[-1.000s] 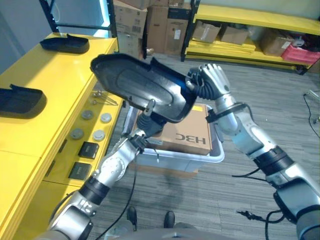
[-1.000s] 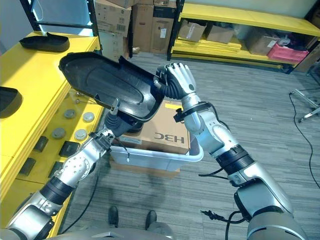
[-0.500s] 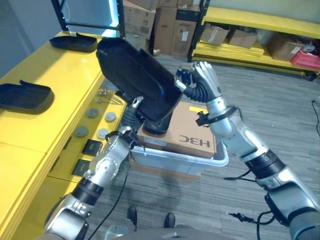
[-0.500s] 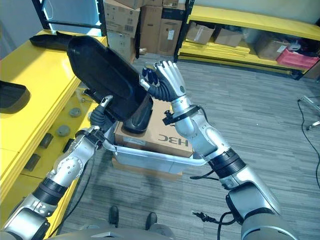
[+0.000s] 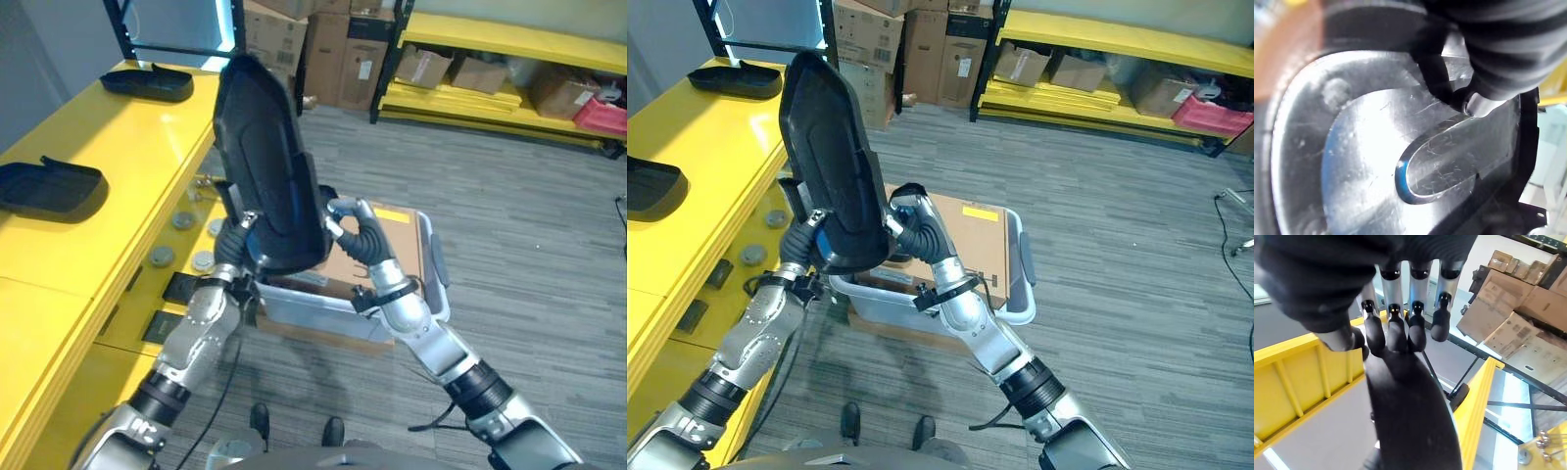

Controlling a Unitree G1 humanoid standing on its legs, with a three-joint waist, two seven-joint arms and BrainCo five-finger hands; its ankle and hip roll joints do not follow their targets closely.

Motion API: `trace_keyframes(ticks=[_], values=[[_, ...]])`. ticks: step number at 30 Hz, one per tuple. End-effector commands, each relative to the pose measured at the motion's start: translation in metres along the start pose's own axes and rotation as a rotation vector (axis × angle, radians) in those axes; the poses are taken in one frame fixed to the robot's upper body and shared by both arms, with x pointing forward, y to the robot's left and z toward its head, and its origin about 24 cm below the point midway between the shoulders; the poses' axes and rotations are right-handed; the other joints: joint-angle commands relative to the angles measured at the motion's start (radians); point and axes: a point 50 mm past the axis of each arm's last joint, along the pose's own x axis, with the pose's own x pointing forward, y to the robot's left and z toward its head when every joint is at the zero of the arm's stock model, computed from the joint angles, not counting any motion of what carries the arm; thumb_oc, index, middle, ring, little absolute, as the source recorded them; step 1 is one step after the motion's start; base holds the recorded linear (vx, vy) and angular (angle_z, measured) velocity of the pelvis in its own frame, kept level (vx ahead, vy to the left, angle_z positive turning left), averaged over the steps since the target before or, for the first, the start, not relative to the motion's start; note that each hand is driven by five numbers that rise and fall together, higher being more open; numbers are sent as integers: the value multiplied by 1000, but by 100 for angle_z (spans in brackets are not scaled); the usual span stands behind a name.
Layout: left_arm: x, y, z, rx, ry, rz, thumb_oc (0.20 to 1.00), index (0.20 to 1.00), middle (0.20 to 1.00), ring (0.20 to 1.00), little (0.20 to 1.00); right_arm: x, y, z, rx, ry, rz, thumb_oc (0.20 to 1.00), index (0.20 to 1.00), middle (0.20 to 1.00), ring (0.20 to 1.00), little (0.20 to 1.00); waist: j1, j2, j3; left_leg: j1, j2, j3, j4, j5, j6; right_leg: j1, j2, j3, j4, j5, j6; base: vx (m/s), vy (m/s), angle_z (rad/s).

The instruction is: Move parts from the plastic box to the shelf.

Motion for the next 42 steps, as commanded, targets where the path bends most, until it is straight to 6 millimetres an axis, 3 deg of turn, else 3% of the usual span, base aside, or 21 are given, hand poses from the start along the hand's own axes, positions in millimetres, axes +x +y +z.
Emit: trace_keyframes(ticks=[1, 5, 9, 10, 11, 13, 15, 18, 19, 21, 23, 26, 29, 31, 34, 36, 37, 38, 42], values=[[14, 0, 64, 232, -496, 102, 200, 200, 200, 200, 200, -10, -11, -4, 115, 40, -148, 1000, 1000, 1000, 1000, 1000, 11, 9, -8, 47, 38, -32, -8, -124, -30, 68, -42, -18, 10, -110, 60, 29, 6, 7], [6, 26, 68, 394, -584, 229, 200, 200, 200, 200, 200, -41, -29, -32, 156, 222, -214, 1000, 1000, 1000, 1000, 1000, -23, 12, -10, 53, 44, -16, -8, -126, -30, 63, -43, 1, 17, -111, 62, 30, 30, 1], [-3, 48, 72, 420, -630, 290, 200, 200, 200, 200, 200, -77, -35, -62, 150, 431, -159, 1000, 1000, 1000, 1000, 1000, -48, 11, -9, 58, 48, 0, -8, -129, -29, 55, -46, 11, 30, -118, 62, 32, 52, -10], [-6, 55, 74, 420, -645, 304, 200, 200, 200, 200, 200, -94, -35, -77, 178, 543, -134, 1000, 1000, 1000, 1000, 1000, -53, 9, -8, 59, 48, 4, -8, -131, -30, 54, -47, 12, 33, -121, 62, 42, 53, -23], [-11, 63, 77, 408, -661, 315, 200, 200, 200, 200, 200, -125, -31, -99, 256, 732, -88, 1000, 1000, 1000, 1000, 1000, -54, 3, -7, 61, 47, 5, -8, -133, -30, 55, -50, 9, 35, -123, 62, 47, 55, -16], [-17, 67, 79, 406, -672, 318, 200, 200, 200, 200, 200, -147, -27, -109, 264, 839, -73, 1000, 1000, 1000, 1000, 1000, -49, -2, -7, 63, 44, 1, -8, -136, -31, 57, -51, 6, 31, -122, 63, 45, 38, -4], [-31, 74, 86, 397, -698, 310, 200, 200, 200, 200, 200, -209, -10, -131, 303, 1146, 43, 1000, 1000, 1000, 1000, 1000, -18, -9, 0, 71, 37, -23, -8, -139, -28, 59, -59, -2, 47, -130, 62, 64, 32, -2], [-35, 70, 95, 405, -719, 277, 200, 200, 200, 200, 200, -257, 5, -139, 353, 1377, 139, 1000, 1000, 1000, 1000, 1000, 8, -9, 10, 68, 27, -71, -8, -138, -19, 55, -50, 11, 81, -151, 52, 76, -40, 6], [-33, 66, 97, 384, -724, 238, 200, 200, 200, 200, 200, -279, 11, -140, 374, 1481, 146, 1000, 1000, 1000, 1000, 1000, 14, -7, 19, 67, 16, -130, -8, -139, -12, 57, -28, 49, 89, -163, 37, 127, -95, 44], [-31, 62, 99, 367, -735, 195, 200, 200, 200, 200, 200, -302, 19, -138, 452, 1611, 107, 1000, 1000, 1000, 1000, 1000, 17, -5, 24, 62, 0, -195, -8, -136, -9, 57, -1, 88, 89, -171, 19, 123, -108, 108], [-31, 62, 103, 350, -736, 189, 200, 200, 200, 200, 200, -323, 27, -135, 521, 1757, 73, 1000, 1000, 1000, 1000, 1000, 38, -2, 26, 46, -4, -233, -8, -116, -25, 61, 13, 76, 86, -173, 9, 62, -114, 150], [-32, 66, 105, 344, -728, 213, 200, 200, 200, 200, 200, -336, 28, -134, 555, 1832, 44, 1000, 1000, 1000, 1000, 1000, 61, 4, 32, 35, 0, -257, -8, -97, -42, 70, 21, 53, 83, -180, 1, 24, -95, 112], [-35, 74, 107, 312, -688, 251, 200, 200, 200, 200, 200, -355, 30, -128, 585, 2010, 72, 1000, 1000, 1000, 1000, 1000, 111, 20, 48, -3, 10, -260, -5, -55, -83, 89, 31, -6, 89, -200, -13, 22, -92, 43], [-35, 76, 104, 277, -658, 214, 200, 200, 200, 200, 200, -356, 29, -128, 600, 2025, 17, 1000, 1000, 1000, 1000, 1000, 126, 28, 72, -30, 41, -156, 16, -38, -107, 116, 18, -87, 108, -211, -15, 1, -26, 102], [-36, 76, 101, 258, -642, 169, 200, 200, 200, 200, 200, -350, 25, -132, 633, 2017, -79, 1000, 1000, 1000, 1000, 1000, 114, 31, 81, -47, 74, -13, 73, -52, -108, 119, -4, -165, 130, -212, -16, -16, 45, 122], [-36, 76, 98, 254, -637, 160, 200, 200, 200, 200, 200, -347, 21, -135, 647, 2010, -122, 1000, 1000, 1000, 1000, 1000, 101, 25, 81, -31, 89, 60, 116, -97, -103, 121, -19, -185, 147, -229, -14, 7, 112, 178], [-33, 75, 96, 242, -635, 157, 200, 200, 200, 200, 200, -343, 17, -138, 661, 2009, -155, 1000, 1000, 1000, 1000, 1000, 75, 14, 82, -21, 110, 177, 203, -157, -76, 112, -49, -233, 163, -215, -11, -34, 316, 214], [-27, 72, 100, 237, -649, 175, 200, 200, 200, 200, 200, -344, 16, -137, 650, 2031, -106, 1000, 1000, 1000, 1000, 1000, 60, 9, 75, -8, 109, 241, 242, -207, -53, 115, -69, -270, 171, -210, -5, 11, 356, 205], [-24, 68, 103, 255, -653, 163, 200, 200, 200, 200, 200, -352, 22, -132, 641, 2093, -1, 1000, 1000, 1000, 1000, 1000, 55, 38, 51, 52, 82, 254, 119, -181, -45, 106, -76, -296, 226, -244, 1, 108, 250, 104]])
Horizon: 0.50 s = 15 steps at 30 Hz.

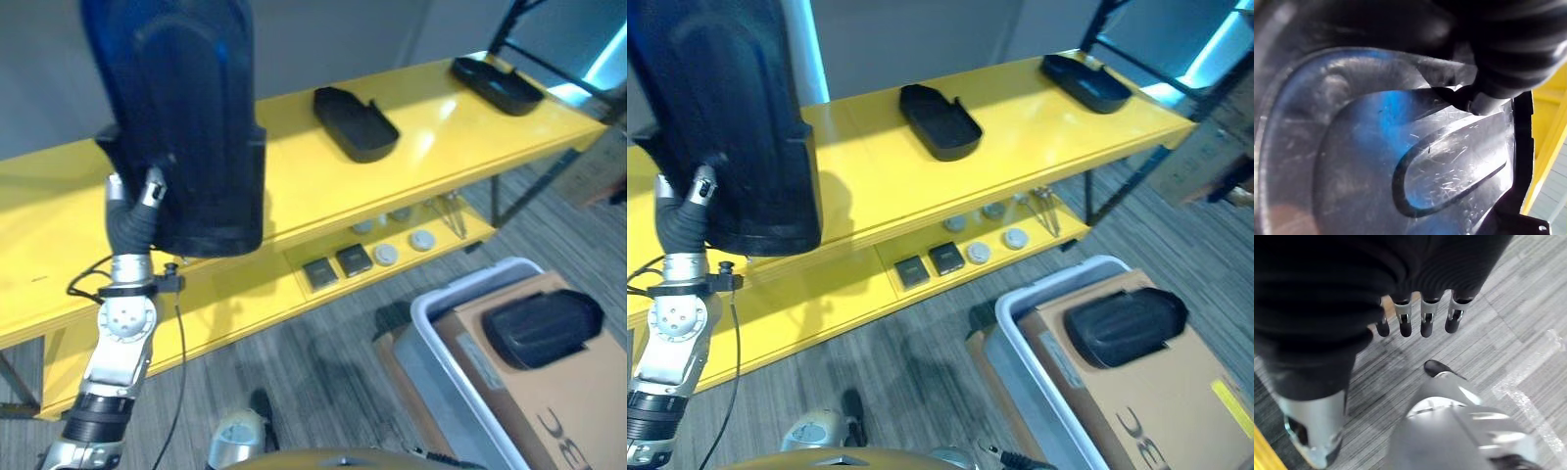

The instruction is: Move parts from the plastic box to the shelf.

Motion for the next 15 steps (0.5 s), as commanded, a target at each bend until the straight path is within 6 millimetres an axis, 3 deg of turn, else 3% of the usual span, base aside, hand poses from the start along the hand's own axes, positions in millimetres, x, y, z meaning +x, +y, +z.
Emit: trace_keyframes(ticks=[1, 3, 4, 5, 6, 8, 9, 10, 11, 13, 14, 15], values=[[10, 4, 17, 3, -104, 18, 200, 200, 200, 200, 200, 3, 12, -21, -84, 117, 40, 1000, 1000, 1000, 1000, 1000, -15, 35, -46, 3, 89, -68, 54, -117, -105, -69, 160, 27, -133, -6, -48, 132, 201, 24], [11, 4, 20, 3, -119, -15, 200, 200, 200, 200, 200, 3, 13, -20, -59, 115, 44, 1000, 1000, 1000, 1000, 1000, -6, 49, -51, 13, 74, -89, 32, -115, -87, -86, 142, 27, -64, -21, -42, 108, 199, 28], [13, 4, 23, 3, -136, -36, 200, 200, 200, 200, 200, 3, 15, -17, -50, 102, 50, 1000, 1000, 1000, 1000, 1000, -5, 57, -53, 20, 63, -96, 17, -117, -72, -112, 101, 20, 22, 17, -25, 165, 389, 21], [17, 0, 29, -3, -167, -70, 200, 200, 200, 200, 200, 4, 15, -11, -71, 81, 50, 1000, 1000, 1000, 1000, 1000, -9, 64, -49, 24, 35, -111, 3, -126, -46, -163, 24, 39, 172, 89, 16, 137, 346, 9], [17, 0, 29, -4, -168, -70, 200, 200, 200, 200, 200, 4, 15, -11, -71, 80, 51, 1000, 1000, 1000, 1000, 1000, -8, 63, -48, 23, 32, -111, 2, -126, -44, -168, 19, 42, 179, 89, 19, 132, 312, 27], [21, -7, 32, -18, -192, -104, 200, 200, 200, 200, 200, 4, 16, -3, -68, 54, 48, 1000, 1000, 1000, 1000, 1000, -28, 70, -37, 40, 14, -140, -24, -126, -30, -221, -3, 114, 266, 142, 44, 82, 118, 40], [22, -9, 33, -25, -195, -111, 200, 200, 200, 200, 200, 4, 17, -1, -67, 52, 51, 1000, 1000, 1000, 1000, 1000, -35, 69, -34, 47, 7, -152, -34, -125, -27, -240, 0, 141, 265, 150, 50, 129, -28, 48], [26, -17, 33, -55, -194, -128, 200, 200, 200, 200, 200, 5, 22, 1, -84, 51, 63, 1000, 1000, 1000, 1000, 1000, -68, 66, -34, 64, -1, -201, -54, -123, -31, -284, 40, 231, 190, 164, 57, 49, -81, 46], [26, -18, 33, -58, -194, -129, 200, 200, 200, 200, 200, 5, 23, 1, -86, 49, 63, 1000, 1000, 1000, 1000, 1000, -71, 67, -32, 52, 5, -194, -48, -107, -30, -289, 48, 223, 161, 185, 39, 56, -145, 72], [29, -23, 33, -76, -187, -138, 200, 200, 200, 200, 200, 5, 25, 0, -97, 57, 62, 1000, 1000, 1000, 1000, 1000, -93, 61, -41, 56, 7, -236, -49, -111, -37, -297, 88, 297, 38, 188, 40, 80, -198, 91], [30, -31, 31, -102, -168, -146, 200, 200, 200, 200, 200, 6, 26, -4, -93, 76, 54, 1000, 1000, 1000, 1000, 1000, -116, 54, -53, 57, 10, -293, -47, -120, -40, -284, 125, 380, -90, 179, 36, 163, -253, 92], [30, -35, 30, -108, -159, -151, 200, 200, 200, 200, 200, 6, 25, -7, -88, 87, 54, 1000, 1000, 1000, 1000, 1000, -122, 51, -55, 63, 8, -315, -47, -129, -39, -276, 133, 413, -118, 172, 37, 169, -264, 96]])
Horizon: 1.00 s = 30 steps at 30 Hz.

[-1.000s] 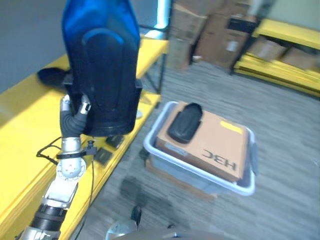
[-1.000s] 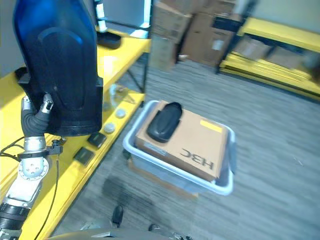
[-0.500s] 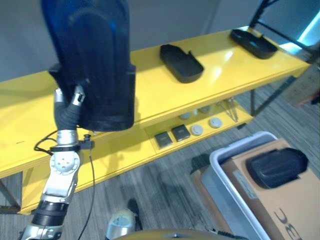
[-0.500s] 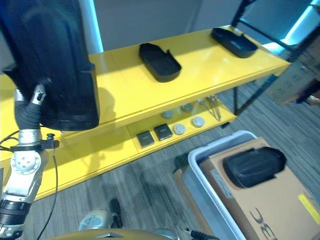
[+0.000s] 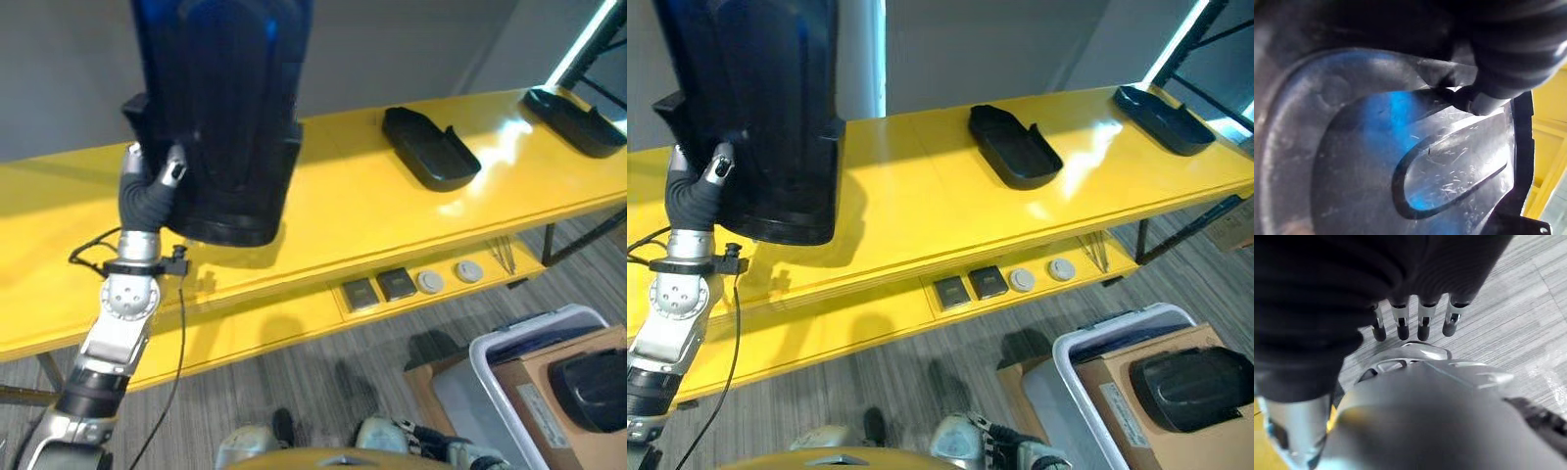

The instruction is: Move parts from the plastic box to the shelf.

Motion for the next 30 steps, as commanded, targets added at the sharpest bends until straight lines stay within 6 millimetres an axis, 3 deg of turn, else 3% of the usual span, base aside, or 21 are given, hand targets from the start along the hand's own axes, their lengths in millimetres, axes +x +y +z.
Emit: trace_keyframes(ticks=[1, 8, 17, 22, 30], values=[[11, -12, 19, -94, -86, 21, 200, 200, 200, 200, 200, 1, 1, -34, -32, 143, -17, 1000, 1000, 1000, 1000, 1000, -27, -23, -47, 0, 56, -80, -24, -77, -60, 49, 36, 102, -187, 174, 7, 119, -197, 111], [-6, -14, 2, -93, 81, 53, 200, 200, 200, 200, 200, 1, 0, -35, -32, 159, -17, 1000, 1000, 1000, 1000, 1000, 6, -43, -69, -4, 79, -87, -26, -65, -91, 171, 80, 68, -329, 134, -22, 84, -214, 45], [-38, -12, -49, -63, 378, 160, 200, 200, 200, 200, 200, -4, -14, -42, -82, 235, -51, 1000, 1000, 1000, 1000, 1000, 5, -45, -67, -37, 114, -59, -46, -23, -137, 203, 120, 57, -403, 136, -48, 65, -84, -2], [-39, -19, -64, -138, 450, 197, 200, 200, 200, 200, 200, -4, -12, -43, -101, 251, -36, 1000, 1000, 1000, 1000, 1000, -8, -36, -53, -73, 115, -51, -49, -7, -144, 179, 126, 65, -403, 135, -51, 4, 0, -4], [-19, -40, -92, -144, 528, 252, 200, 200, 200, 200, 200, -2, -3, -29, -233, 233, 11, 1000, 1000, 1000, 1000, 1000, -73, -12, 12, -129, 116, -29, -49, 13, -145, 111, 147, 109, -392, 133, -64, -35, 44, -10]])
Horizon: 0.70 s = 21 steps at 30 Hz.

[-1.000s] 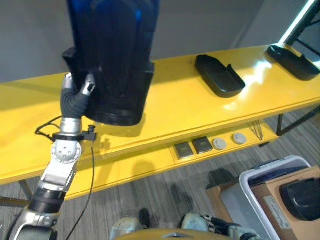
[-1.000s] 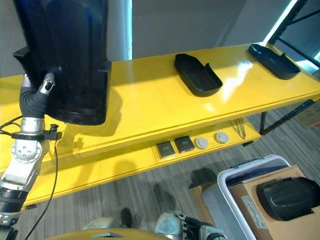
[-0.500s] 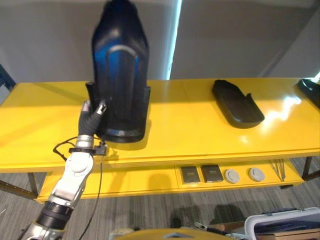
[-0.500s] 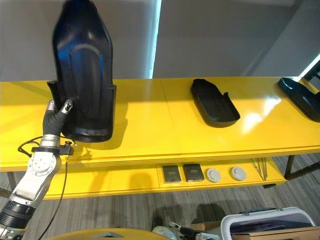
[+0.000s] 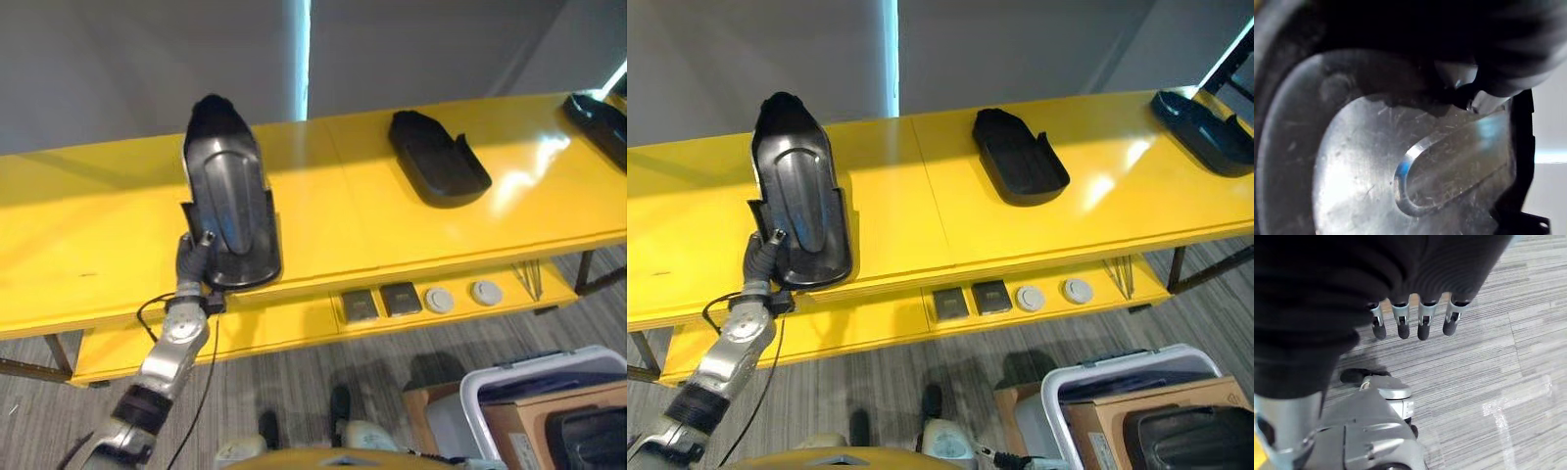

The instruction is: Move parts from the plastic box to the shelf.

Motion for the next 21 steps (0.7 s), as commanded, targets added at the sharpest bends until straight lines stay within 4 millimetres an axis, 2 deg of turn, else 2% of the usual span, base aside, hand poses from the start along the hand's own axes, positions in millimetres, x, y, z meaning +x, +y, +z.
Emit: trace_keyframes(ticks=[1, 4, 8, 14, 21], values=[[27, -17, 53, -80, -215, -9, 200, 200, 200, 200, 200, 2, 11, -1, -99, 48, 39, 1000, 1000, 1000, 1000, 1000, -22, 12, 36, -66, 58, 37, -9, -27, -48, 97, 12, 5, 14, -171, 21, -7, 50, -13], [36, -26, 50, -75, -150, -15, 200, 200, 200, 200, 200, 1, 12, 10, -128, 19, 36, 1000, 1000, 1000, 1000, 1000, -42, 20, 58, -73, 55, 41, -9, -23, -47, 82, 15, 23, 13, -168, 19, 9, 48, -8], [41, -28, 44, -76, -92, 13, 200, 200, 200, 200, 200, -1, 11, 19, -141, -8, 23, 1000, 1000, 1000, 1000, 1000, -55, 26, 71, -71, 53, 43, -9, -24, -47, 80, 11, 32, 10, -167, 19, 36, 36, -12], [43, -25, 33, -54, -7, 90, 200, 200, 200, 200, 200, -4, 5, 29, -135, -43, -1, 1000, 1000, 1000, 1000, 1000, -63, 32, 87, -67, 52, 47, -7, -22, -50, 77, 5, 36, 11, -166, 18, 25, 9, -2], [50, -18, 35, -29, -5, 173, 200, 200, 200, 200, 200, -6, 5, 37, -132, -63, -4, 1000, 1000, 1000, 1000, 1000, -64, 30, 107, -71, 53, 46, -3, -23, -51, 71, 2, 35, 13, -167, 18, 0, 0, 0]])
